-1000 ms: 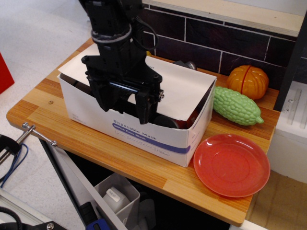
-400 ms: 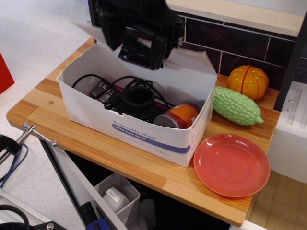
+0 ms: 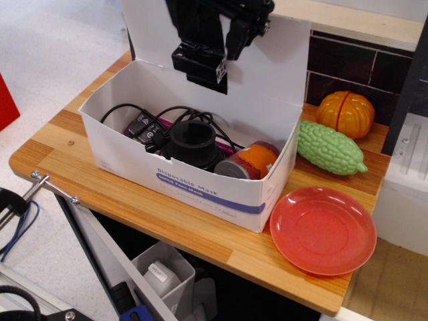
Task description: Open white1fbox flap
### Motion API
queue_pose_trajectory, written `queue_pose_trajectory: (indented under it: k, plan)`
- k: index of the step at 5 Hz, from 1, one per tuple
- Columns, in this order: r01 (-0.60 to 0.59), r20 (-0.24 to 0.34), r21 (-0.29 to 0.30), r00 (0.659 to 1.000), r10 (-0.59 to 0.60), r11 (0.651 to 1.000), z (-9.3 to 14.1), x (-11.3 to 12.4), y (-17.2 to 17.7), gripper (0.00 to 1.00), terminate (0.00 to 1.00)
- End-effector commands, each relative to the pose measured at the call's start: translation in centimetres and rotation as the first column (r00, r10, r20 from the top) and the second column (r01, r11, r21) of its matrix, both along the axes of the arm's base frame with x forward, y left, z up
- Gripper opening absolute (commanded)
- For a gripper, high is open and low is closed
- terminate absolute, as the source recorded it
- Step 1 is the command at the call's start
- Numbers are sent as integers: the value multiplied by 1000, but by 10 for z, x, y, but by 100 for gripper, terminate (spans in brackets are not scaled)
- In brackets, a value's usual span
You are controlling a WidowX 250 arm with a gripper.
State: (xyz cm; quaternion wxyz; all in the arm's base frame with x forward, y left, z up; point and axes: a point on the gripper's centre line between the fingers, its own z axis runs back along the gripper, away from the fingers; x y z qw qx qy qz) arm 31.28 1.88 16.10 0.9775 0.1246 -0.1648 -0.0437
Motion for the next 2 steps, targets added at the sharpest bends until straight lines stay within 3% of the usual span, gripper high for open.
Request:
queue_pose_trajectory:
  k: [1, 2]
  plan:
    - [96, 49, 7, 994, -96, 995, 24, 20, 4, 100, 0]
    - [99, 47, -8, 994, -98, 995, 24, 21, 4, 100, 100]
